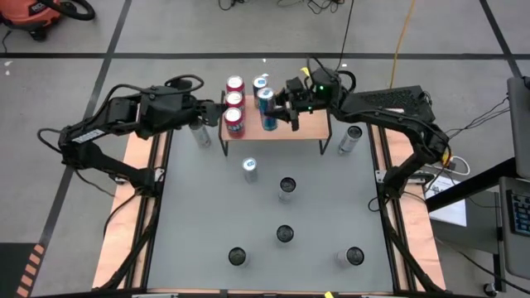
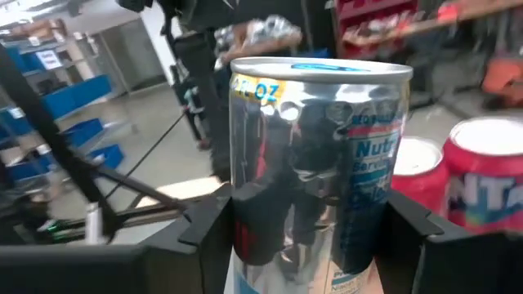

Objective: Place canned beverage on shelf
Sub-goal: Put the bottom blue soda can on the shelf aligned with the other blue soda can

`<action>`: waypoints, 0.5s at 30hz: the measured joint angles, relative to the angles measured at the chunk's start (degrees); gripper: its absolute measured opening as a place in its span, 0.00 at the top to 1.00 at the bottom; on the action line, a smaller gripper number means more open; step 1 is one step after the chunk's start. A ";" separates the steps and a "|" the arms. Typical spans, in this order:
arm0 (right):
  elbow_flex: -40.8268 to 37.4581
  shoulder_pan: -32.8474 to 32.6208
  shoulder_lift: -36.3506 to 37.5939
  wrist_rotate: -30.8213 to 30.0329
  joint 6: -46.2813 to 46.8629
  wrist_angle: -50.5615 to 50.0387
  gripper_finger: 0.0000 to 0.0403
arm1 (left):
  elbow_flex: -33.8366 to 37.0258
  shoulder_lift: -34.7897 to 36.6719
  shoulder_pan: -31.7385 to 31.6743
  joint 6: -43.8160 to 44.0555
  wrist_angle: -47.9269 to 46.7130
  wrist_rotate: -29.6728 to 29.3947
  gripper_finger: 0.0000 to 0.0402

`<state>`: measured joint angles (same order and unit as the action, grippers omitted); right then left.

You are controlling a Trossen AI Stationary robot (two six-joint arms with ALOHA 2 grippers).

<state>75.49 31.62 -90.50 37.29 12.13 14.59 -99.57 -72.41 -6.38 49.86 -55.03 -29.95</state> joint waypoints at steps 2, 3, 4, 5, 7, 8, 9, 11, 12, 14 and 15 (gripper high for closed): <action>-1.03 -0.04 -0.96 -0.80 -0.88 4.04 0.53 | 0.00 -0.17 -0.97 -1.18 0.03 0.00 0.12; -1.16 -0.09 -1.46 -0.77 -1.48 4.70 0.53 | 0.00 -0.23 -1.44 -1.24 0.00 0.02 0.12; -1.16 -0.08 -1.90 0.07 -2.16 4.96 0.52 | 0.00 -0.23 -1.87 -1.28 0.00 0.04 0.12; -1.16 -0.08 -2.38 0.81 -2.80 4.98 0.52 | 0.00 -0.25 -2.34 -1.32 0.00 0.16 0.12; -1.16 0.12 -3.53 2.44 -3.81 4.61 0.52 | 0.00 -0.30 -3.12 -1.32 -0.07 0.61 0.12; -1.16 0.57 -4.20 3.80 -3.48 4.14 0.52 | 0.00 -0.30 -3.41 -1.30 -0.19 0.88 0.12; -1.16 1.16 -5.06 5.76 -2.41 4.01 0.52 | 0.00 -0.30 -3.61 -1.28 -0.20 1.02 0.12; -1.23 2.69 -6.30 9.28 0.46 4.00 0.52 | 0.00 -0.30 -3.80 -1.22 -0.21 1.05 0.12; -1.25 3.57 -6.60 10.87 1.52 3.98 0.52 | 0.00 -0.30 -3.80 -1.09 -0.31 1.07 0.12; -1.25 5.02 -6.73 13.51 2.30 4.39 0.52 | 0.00 -0.30 -3.80 -0.87 -0.99 1.09 0.12; -1.21 5.68 -6.64 14.48 2.46 4.54 0.52 | 0.00 -0.30 -3.78 -0.87 -1.35 1.16 0.12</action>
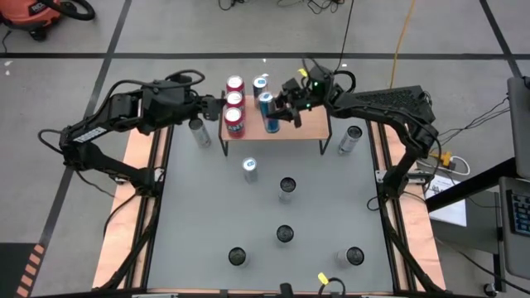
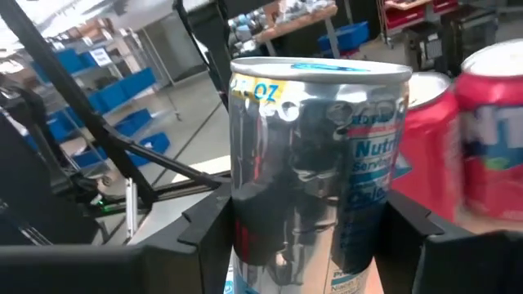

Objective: Place canned beverage on shelf
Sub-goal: Put the bottom blue soda can on the shelf aligned with the other blue soda can

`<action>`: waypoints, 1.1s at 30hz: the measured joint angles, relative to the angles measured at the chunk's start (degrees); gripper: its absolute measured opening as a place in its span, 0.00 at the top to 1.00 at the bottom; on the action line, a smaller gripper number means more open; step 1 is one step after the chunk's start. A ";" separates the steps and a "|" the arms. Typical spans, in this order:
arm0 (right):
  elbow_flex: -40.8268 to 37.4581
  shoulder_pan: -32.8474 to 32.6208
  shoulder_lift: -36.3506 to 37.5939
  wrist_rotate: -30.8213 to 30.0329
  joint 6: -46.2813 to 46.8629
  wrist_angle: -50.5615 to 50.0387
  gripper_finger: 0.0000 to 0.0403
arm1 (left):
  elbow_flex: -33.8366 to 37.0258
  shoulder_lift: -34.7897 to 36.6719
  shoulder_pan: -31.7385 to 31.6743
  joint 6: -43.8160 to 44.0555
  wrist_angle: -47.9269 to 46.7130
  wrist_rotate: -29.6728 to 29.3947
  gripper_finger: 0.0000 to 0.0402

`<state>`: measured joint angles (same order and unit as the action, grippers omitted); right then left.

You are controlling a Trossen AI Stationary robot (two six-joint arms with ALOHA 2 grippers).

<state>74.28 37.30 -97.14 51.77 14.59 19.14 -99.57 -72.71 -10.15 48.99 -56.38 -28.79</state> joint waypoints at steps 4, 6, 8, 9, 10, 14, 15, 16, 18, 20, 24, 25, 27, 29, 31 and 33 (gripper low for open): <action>0.02 1.44 -0.06 0.91 -1.87 -0.09 0.52 | 0.00 0.00 -0.02 0.00 -0.71 -0.10 0.12; 0.02 1.66 -0.31 0.38 -4.17 -0.06 0.52 | 0.14 0.00 0.00 -0.31 -0.75 -0.83 0.12; 0.02 1.69 -0.77 -0.35 -4.88 1.09 0.52 | 0.55 0.00 -0.03 -0.31 -0.81 -1.43 0.12; 0.02 1.70 -1.12 -0.29 -5.16 1.22 0.52 | 0.70 -0.04 -0.07 -0.33 -0.85 -1.51 0.12; 0.02 1.64 -1.29 0.04 -5.25 1.07 0.52 | 0.78 -0.07 -0.07 -0.35 -0.85 -1.55 0.12; 0.02 0.78 -2.21 0.81 -7.75 0.94 0.52 | 0.94 -0.09 -0.04 -0.35 -0.83 -1.73 0.12; 0.02 0.47 -2.37 0.79 -9.44 0.71 0.52 | 0.94 -0.28 -0.01 -0.35 -0.80 -1.76 0.12; 0.02 0.18 -2.52 0.78 -10.65 0.74 0.52 | 0.94 -0.42 0.00 -0.35 -0.76 -1.78 0.12; 0.02 -0.28 -2.56 0.19 -11.16 0.72 0.52 | 1.01 -0.61 0.00 -0.44 -0.79 -1.77 0.12; 0.02 -0.55 -2.56 -2.08 -11.24 0.86 0.52 | 1.01 -0.86 0.00 -0.42 -0.74 -1.78 0.12; 0.02 -0.57 -2.56 -3.23 -13.53 0.99 0.52 | 1.01 -1.20 0.00 -0.26 -0.76 -1.73 0.12; 0.02 -0.57 -2.56 -4.55 -14.29 0.98 0.52 | 1.01 -1.41 0.00 -0.12 -0.67 -1.73 0.12; 0.07 -0.59 -2.56 -6.75 -15.21 0.83 0.52 | 1.01 -1.61 0.00 0.00 -0.63 -1.72 0.12; 0.07 -0.59 -2.98 -6.75 -16.82 0.84 0.51 | 1.01 -1.68 0.00 0.00 -0.63 -1.71 0.12; 0.11 -0.57 -3.29 -6.90 -17.34 0.67 0.50 | 0.98 -1.88 0.00 -0.26 -0.54 -1.73 0.12; 0.11 -0.70 -3.99 -6.81 -17.32 0.86 0.48 | 0.98 -2.10 0.00 -1.16 -0.55 -1.71 0.12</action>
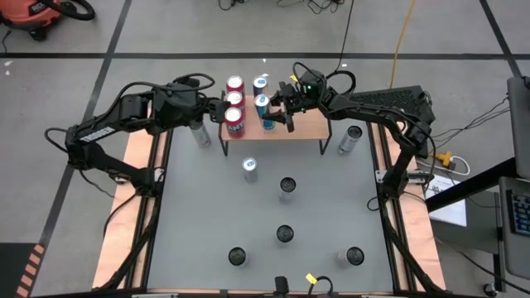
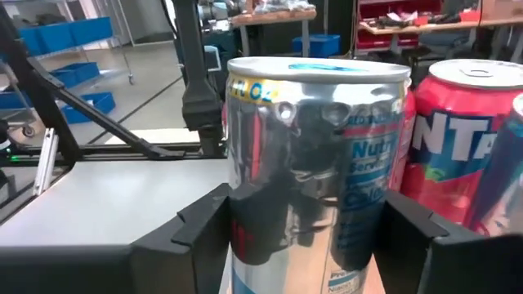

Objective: Place canned beverage on shelf
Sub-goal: Put the bottom blue soda can on the shelf aligned with the other blue soda can

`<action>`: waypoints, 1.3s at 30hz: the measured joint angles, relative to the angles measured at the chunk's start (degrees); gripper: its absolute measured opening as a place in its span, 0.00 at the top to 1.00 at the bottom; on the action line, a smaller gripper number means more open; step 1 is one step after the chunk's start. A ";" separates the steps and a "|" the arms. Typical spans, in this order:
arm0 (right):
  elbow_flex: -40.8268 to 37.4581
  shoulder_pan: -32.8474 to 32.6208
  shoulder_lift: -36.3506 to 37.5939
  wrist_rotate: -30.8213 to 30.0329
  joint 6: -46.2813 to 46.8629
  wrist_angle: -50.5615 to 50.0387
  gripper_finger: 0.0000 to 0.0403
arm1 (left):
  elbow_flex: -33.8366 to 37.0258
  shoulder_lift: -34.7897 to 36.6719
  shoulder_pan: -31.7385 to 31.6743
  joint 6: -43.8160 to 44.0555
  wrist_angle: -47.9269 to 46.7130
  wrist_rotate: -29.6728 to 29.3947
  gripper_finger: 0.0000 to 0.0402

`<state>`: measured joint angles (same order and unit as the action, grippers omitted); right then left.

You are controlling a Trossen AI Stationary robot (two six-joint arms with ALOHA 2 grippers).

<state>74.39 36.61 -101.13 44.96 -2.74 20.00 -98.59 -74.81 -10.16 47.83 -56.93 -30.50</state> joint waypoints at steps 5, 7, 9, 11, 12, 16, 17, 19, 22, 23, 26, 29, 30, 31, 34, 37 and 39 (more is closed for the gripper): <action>0.00 -0.09 -0.99 0.01 0.01 0.51 0.43 | 0.00 -0.28 0.00 -0.65 0.10 0.00 0.12; 0.00 -0.09 -1.36 -0.11 -0.45 0.84 0.42 | 0.00 -0.50 0.00 -0.68 0.12 0.00 0.12; 0.00 -0.12 -1.79 -0.78 -1.40 1.34 0.42 | 0.02 -0.72 0.00 -0.68 0.25 0.00 0.12; 0.00 -0.12 -1.91 -1.81 -2.38 0.87 0.42 | 0.00 -0.77 0.00 -0.68 0.48 0.00 0.12; 0.00 -0.12 -1.93 -1.92 -3.12 0.86 0.43 | 0.00 -0.81 0.00 -0.70 0.44 0.00 0.12; 0.00 -0.12 -1.91 -1.92 -4.42 1.17 0.43 | 0.00 -0.87 0.00 -0.72 0.44 0.00 0.12; 0.00 -0.12 -1.91 -1.93 -4.57 0.97 0.43 | 0.00 -0.87 0.00 -0.72 0.44 0.00 0.12; 0.00 -0.12 -1.91 -1.92 -5.46 0.19 0.42 | 0.00 -0.87 0.00 -0.72 0.42 0.00 0.12; 0.00 -0.25 -1.91 -1.80 -7.11 -1.05 0.42 | 0.00 -0.86 0.00 -0.74 0.42 -0.02 0.12; 0.00 -0.25 -1.91 -1.78 -7.35 -1.53 0.42 | 0.00 -0.86 0.00 -0.74 0.39 -0.02 0.12; 0.00 -0.25 -1.89 -1.68 -7.46 -2.28 0.42 | 0.00 -0.85 0.00 -0.76 0.29 -0.04 0.12; 0.00 -0.25 -1.89 -1.65 -7.64 -2.41 0.42 | 0.00 -0.86 0.00 -0.76 0.25 -0.11 0.12; 0.00 -0.25 -1.89 -1.66 -7.79 -2.47 0.42 | 0.00 -0.86 0.00 -0.76 0.23 -0.20 0.12; 0.00 -0.25 -1.89 -1.63 -8.27 -2.51 0.42 | 0.00 -0.85 0.00 -0.80 0.23 -0.26 0.12; 0.00 -0.25 -1.89 -1.59 -8.86 -2.58 0.42 | 0.00 -0.85 0.00 -1.99 0.22 -0.41 0.12; 0.00 -0.09 -1.89 -1.59 -8.64 -2.65 0.42 | 0.00 -0.85 0.00 -2.14 0.20 -0.41 0.12; 0.00 -0.07 -1.89 -1.51 -8.58 -2.65 0.42 | 0.00 -0.86 0.00 -2.16 0.20 -0.41 0.12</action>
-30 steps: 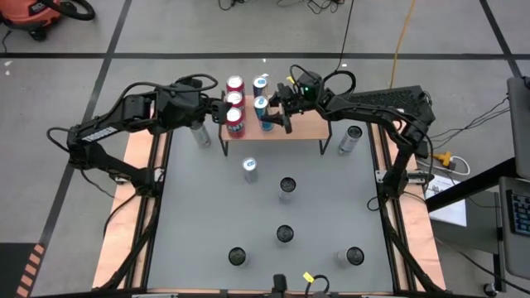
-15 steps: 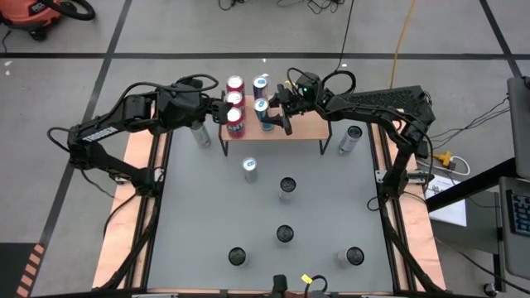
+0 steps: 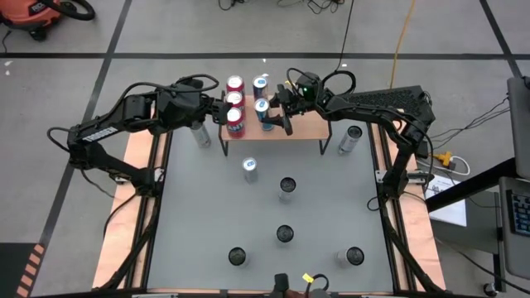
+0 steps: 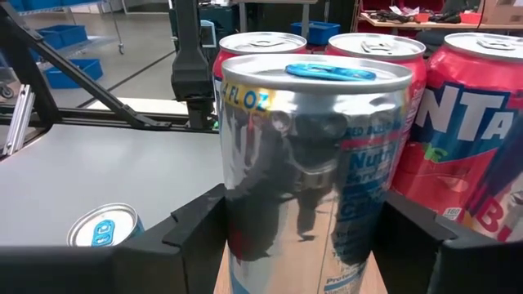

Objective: Place canned beverage on shelf
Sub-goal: Put the bottom blue soda can on the shelf aligned with the other blue soda can

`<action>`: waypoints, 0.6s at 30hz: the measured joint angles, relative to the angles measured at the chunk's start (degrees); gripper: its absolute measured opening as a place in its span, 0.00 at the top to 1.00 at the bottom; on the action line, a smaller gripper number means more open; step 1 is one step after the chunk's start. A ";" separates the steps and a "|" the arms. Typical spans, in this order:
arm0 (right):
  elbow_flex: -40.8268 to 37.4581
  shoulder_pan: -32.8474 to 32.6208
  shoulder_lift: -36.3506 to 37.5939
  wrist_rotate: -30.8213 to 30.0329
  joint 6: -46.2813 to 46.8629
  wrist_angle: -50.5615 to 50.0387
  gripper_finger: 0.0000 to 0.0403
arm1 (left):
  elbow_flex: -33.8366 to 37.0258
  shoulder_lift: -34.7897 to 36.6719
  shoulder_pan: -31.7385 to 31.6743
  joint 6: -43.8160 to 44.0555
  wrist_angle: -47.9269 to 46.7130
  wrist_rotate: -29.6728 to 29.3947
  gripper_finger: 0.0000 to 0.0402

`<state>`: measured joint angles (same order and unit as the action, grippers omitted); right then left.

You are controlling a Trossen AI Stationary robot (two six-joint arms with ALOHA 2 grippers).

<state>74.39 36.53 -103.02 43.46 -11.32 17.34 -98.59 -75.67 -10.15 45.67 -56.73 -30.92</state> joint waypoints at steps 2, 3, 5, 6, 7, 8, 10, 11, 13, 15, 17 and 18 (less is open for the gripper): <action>0.00 0.13 0.00 0.02 0.05 -0.02 0.42 | 0.00 0.00 0.00 0.01 0.00 -0.01 0.12; 0.00 0.13 0.00 0.05 0.07 -0.03 0.42 | 0.00 0.01 0.00 0.02 -0.02 0.00 0.12; 0.00 0.22 0.02 0.07 0.10 -0.07 0.42 | 0.00 -0.01 0.00 0.02 -0.07 -0.02 0.12; 0.00 0.26 0.02 0.07 0.24 -0.09 0.42 | 0.00 0.00 0.00 0.03 -0.22 -0.05 0.12; 0.00 0.38 0.02 0.07 0.48 -0.09 0.41 | 0.00 0.01 0.00 0.10 -0.46 -0.27 0.12; 0.00 0.51 0.02 0.09 0.80 -0.11 0.40 | 0.00 0.00 0.00 0.29 -0.86 -0.54 0.12; 0.00 0.71 0.02 0.07 1.30 -0.23 0.38 | 0.00 0.01 -0.02 0.33 -1.63 -0.68 0.12; 0.00 0.88 0.02 0.07 1.46 -0.31 0.36 | 0.00 0.01 -0.02 0.33 -1.67 -0.73 0.12; 0.00 1.01 0.02 0.05 1.64 -0.26 0.33 | 0.00 0.01 0.00 0.33 -1.99 -0.79 0.12; 0.00 1.30 0.22 0.07 1.77 -0.19 0.30 | 0.00 0.01 0.00 0.35 -2.31 -0.81 0.12; 0.00 1.44 0.37 0.07 2.51 0.17 0.28 | 0.00 0.01 -0.01 0.35 -2.80 -0.82 0.12; 0.00 1.61 0.55 0.07 3.30 0.50 0.27 | 0.00 0.01 -0.02 0.35 -2.80 -0.82 0.12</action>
<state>74.39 38.15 -102.47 43.53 -8.02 17.84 -98.59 -75.66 -10.17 46.02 -59.53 -31.73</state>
